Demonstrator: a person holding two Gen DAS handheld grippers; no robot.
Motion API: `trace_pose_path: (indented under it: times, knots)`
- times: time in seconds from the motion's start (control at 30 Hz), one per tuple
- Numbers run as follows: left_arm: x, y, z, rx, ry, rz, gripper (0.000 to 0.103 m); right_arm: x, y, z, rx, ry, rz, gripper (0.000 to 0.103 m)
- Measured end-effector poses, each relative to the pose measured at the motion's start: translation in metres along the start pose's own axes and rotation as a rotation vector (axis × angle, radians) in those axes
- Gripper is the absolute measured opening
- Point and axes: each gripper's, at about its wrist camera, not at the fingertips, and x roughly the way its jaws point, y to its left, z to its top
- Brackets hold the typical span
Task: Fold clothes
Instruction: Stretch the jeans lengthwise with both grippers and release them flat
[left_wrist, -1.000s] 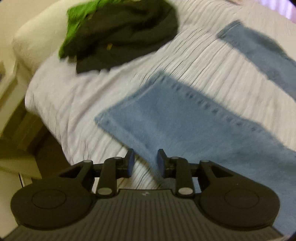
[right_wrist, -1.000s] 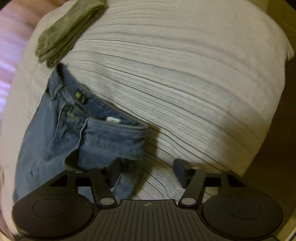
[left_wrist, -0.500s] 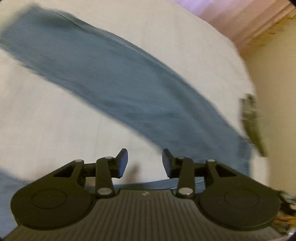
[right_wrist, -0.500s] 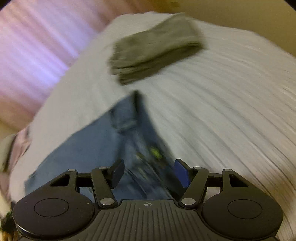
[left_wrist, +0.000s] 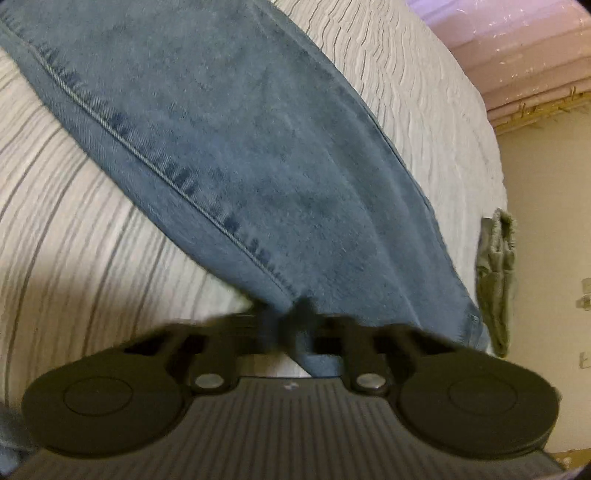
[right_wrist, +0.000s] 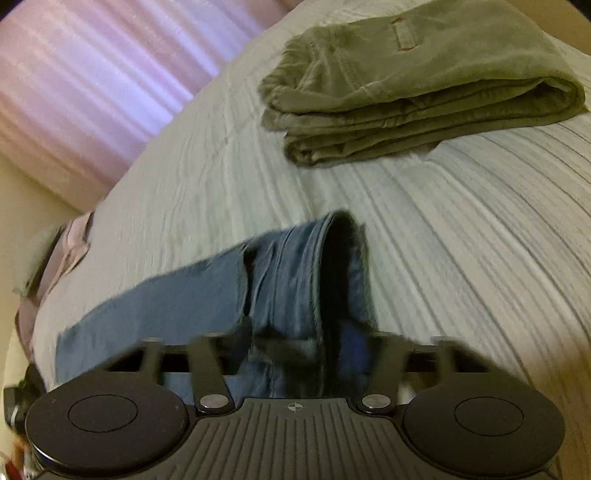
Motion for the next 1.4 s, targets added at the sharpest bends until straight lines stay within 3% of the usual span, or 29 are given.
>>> trace_pose_path:
  times: [0.07,0.17,0.2,0.3,0.4,0.47,0.5,0.53,0.6,0.7,0.8,0.87,0.9,0.93,1.17,1.33,1.4]
  knots:
    - [-0.007,-0.010,-0.001,0.073,-0.053,-0.007,0.000,-0.002,0.003,0.004,-0.045,0.001,-0.011,0.010]
    - [-0.038,-0.033,-0.007,0.287,-0.232,-0.067,0.001,-0.023,0.014,0.007,-0.128,-0.078,-0.047,0.009]
    - [-0.039,-0.036,-0.006,0.331,-0.246,-0.077,0.001,-0.026,0.014,0.008,-0.130,-0.095,-0.054,0.009]
    - [-0.015,-0.037,-0.008,0.407,-0.146,0.047,0.003,-0.016,0.009,0.004,-0.126,-0.057,-0.126,0.005]
    - [0.005,-0.038,-0.017,0.459,-0.047,0.172,0.008,-0.007,0.003,0.004,-0.070,-0.023,-0.131,0.005]
    - [-0.009,-0.035,-0.019,0.412,-0.058,0.155,0.016,-0.021,0.003,0.007,-0.008,-0.022,-0.096,0.029]
    - [-0.015,-0.033,-0.020,0.389,-0.063,0.147,0.017,-0.032,0.004,0.005,0.015,-0.026,-0.075,0.063]
    - [-0.022,-0.032,-0.021,0.365,-0.068,0.138,0.019,-0.045,0.005,0.001,0.015,-0.038,-0.046,0.076]
    - [-0.036,-0.029,-0.023,0.318,-0.079,0.122,0.020,-0.068,0.010,-0.010,-0.016,-0.034,0.012,0.075]
    - [-0.055,-0.017,-0.030,0.239,-0.089,0.117,0.020,-0.087,0.012,-0.034,-0.068,0.064,0.072,0.053]
    - [-0.063,-0.011,-0.039,0.206,-0.091,0.126,0.020,-0.085,0.014,-0.059,-0.158,0.144,0.034,0.053]
    - [-0.065,-0.008,-0.045,0.195,-0.091,0.133,0.020,-0.077,0.015,-0.063,-0.174,0.133,0.032,0.052]
    - [-0.066,-0.007,-0.048,0.189,-0.091,0.137,0.020,-0.074,0.016,-0.064,-0.175,0.123,0.041,0.032]
    - [-0.067,-0.005,-0.051,0.184,-0.092,0.141,0.020,-0.070,0.017,-0.064,-0.179,0.115,0.043,0.026]
    - [-0.075,-0.001,-0.063,0.163,-0.100,0.153,0.020,-0.071,0.018,-0.065,-0.214,0.114,0.016,0.027]
    - [-0.071,-0.006,-0.068,0.197,-0.107,0.167,0.020,-0.063,0.045,-0.076,-0.371,0.109,-0.095,0.027]
    - [-0.071,-0.008,-0.070,0.212,-0.110,0.178,0.020,-0.053,0.057,-0.084,-0.462,0.100,-0.188,0.026]
